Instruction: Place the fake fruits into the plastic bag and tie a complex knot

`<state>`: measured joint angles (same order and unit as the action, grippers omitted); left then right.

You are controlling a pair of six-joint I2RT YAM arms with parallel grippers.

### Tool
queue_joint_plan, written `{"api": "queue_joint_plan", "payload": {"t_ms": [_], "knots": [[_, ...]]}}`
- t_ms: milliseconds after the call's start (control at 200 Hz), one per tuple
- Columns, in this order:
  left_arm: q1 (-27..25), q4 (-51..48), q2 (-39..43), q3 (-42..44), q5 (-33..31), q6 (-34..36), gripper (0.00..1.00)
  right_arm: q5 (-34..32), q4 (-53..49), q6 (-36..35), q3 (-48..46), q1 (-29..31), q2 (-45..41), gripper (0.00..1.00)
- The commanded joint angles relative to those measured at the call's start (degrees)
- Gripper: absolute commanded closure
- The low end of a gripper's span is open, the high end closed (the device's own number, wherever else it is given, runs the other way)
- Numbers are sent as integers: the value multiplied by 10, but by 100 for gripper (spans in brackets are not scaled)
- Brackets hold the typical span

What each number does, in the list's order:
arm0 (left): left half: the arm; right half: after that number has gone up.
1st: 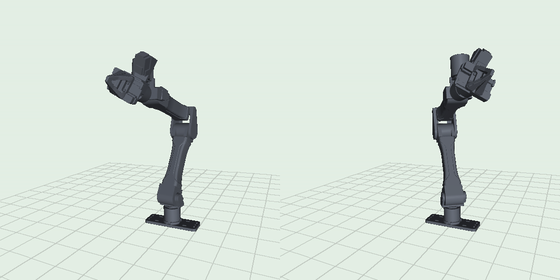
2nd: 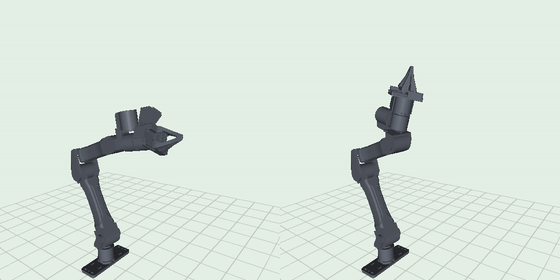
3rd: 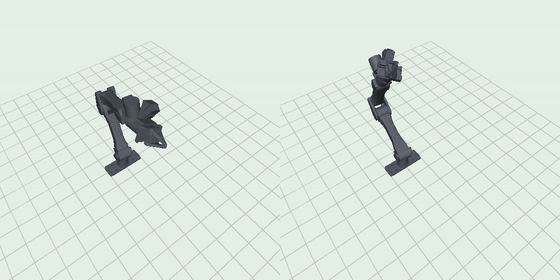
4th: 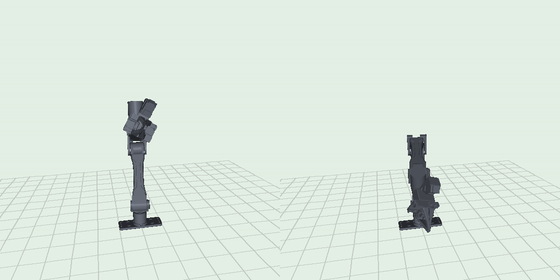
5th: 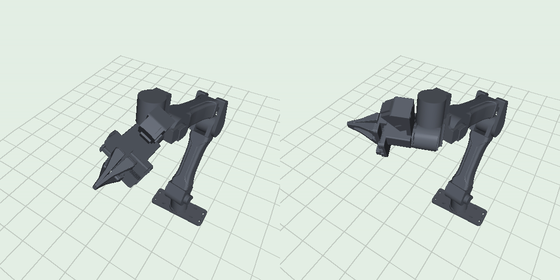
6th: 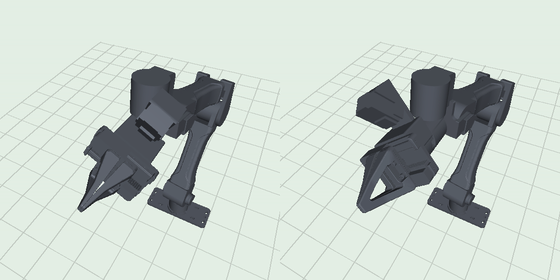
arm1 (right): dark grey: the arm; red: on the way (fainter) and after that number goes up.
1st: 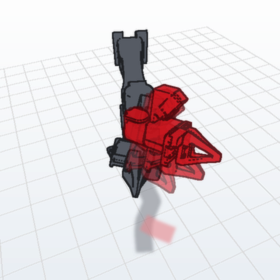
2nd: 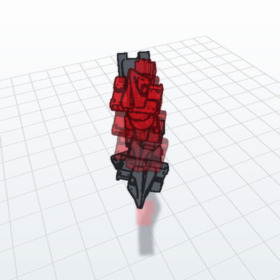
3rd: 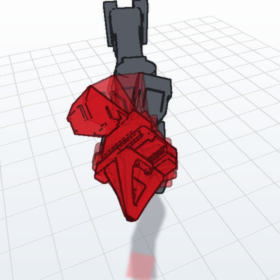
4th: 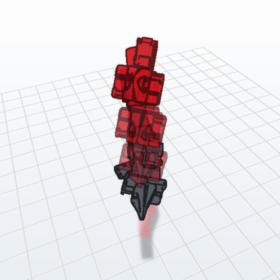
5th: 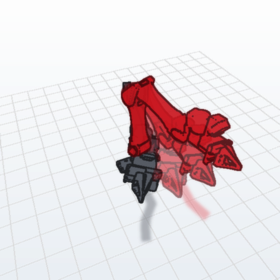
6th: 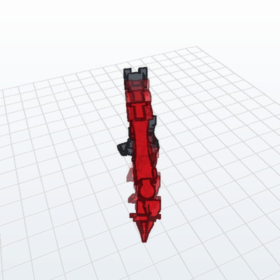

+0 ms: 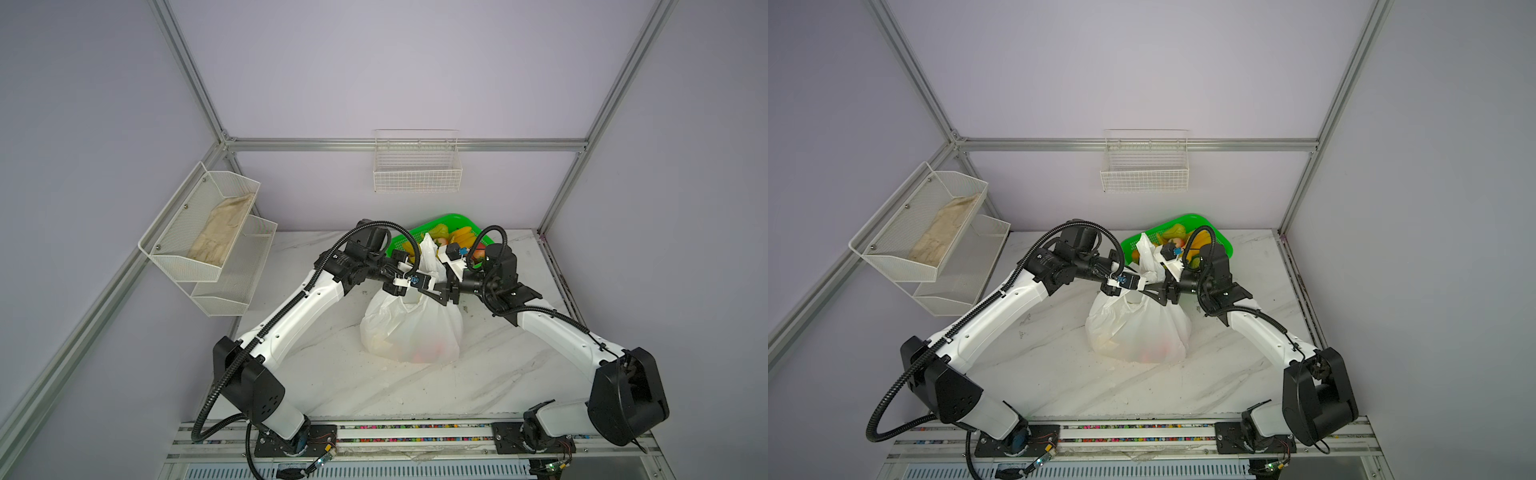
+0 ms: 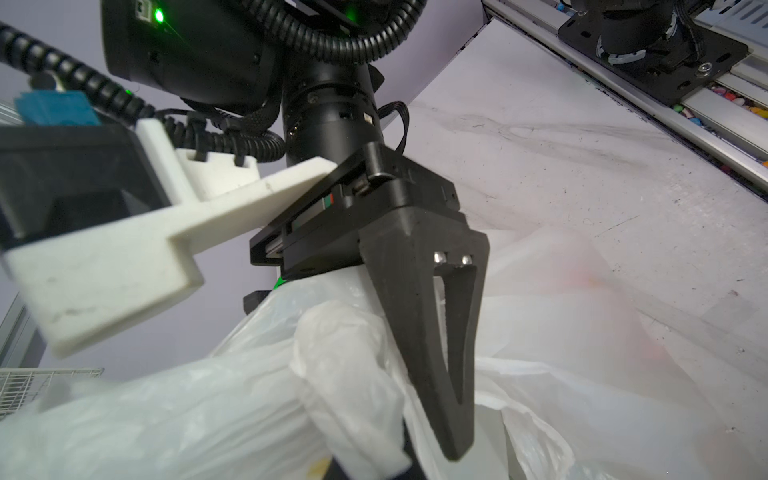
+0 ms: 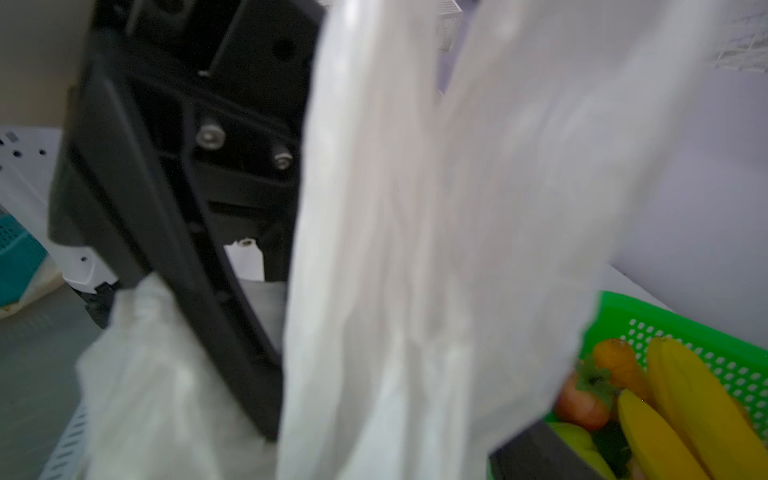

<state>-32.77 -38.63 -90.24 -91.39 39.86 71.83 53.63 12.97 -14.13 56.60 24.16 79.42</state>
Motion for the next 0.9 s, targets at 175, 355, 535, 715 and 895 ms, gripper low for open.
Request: {"api": "queue_joint_plan", "payload": {"t_ms": [175, 355, 535, 715, 895], "knots": [[-2, 11, 23, -45, 9, 4, 100, 37, 32, -25, 7, 4, -27, 12], [-2, 17, 24, -44, 15, -1, 100, 80, 75, 7, -3, 13, -15, 21], [-2, 32, 32, -41, 25, -14, 100, 80, 102, 23, -17, 23, -10, 29], [-2, 44, 37, -34, 42, -23, 100, 70, 116, 28, -25, 24, 6, 32], [-2, 57, 29, -35, 47, -34, 100, 82, 157, 58, -35, 24, 7, 39]]}}
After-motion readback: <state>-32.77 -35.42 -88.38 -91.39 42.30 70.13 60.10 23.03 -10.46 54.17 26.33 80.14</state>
